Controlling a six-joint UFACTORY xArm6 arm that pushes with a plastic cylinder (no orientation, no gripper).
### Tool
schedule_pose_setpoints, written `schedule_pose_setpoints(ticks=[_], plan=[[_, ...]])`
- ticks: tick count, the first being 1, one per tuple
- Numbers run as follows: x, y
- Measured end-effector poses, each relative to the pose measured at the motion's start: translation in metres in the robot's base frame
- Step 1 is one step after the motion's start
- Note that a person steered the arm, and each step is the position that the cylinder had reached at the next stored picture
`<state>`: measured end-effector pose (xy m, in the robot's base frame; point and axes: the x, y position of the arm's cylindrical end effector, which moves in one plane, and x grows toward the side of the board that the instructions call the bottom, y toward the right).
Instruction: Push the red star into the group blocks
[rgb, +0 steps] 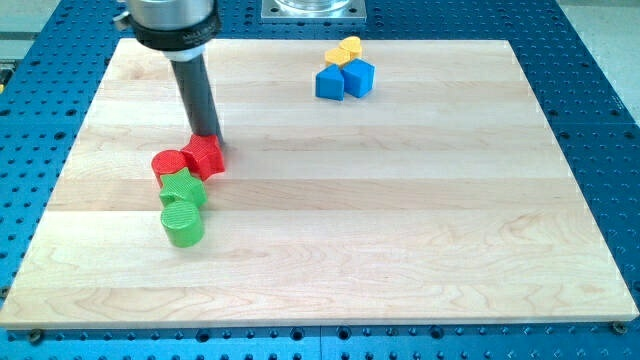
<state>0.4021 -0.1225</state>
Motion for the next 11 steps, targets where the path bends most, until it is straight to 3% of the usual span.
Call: schedule_pose_setpoints(ticks=[2,3,4,6,11], plan=[[0.019,0.032],[-0.002,0.039],[-0.017,0.037],[-0.002,-0.007],[0.017,-0.005]])
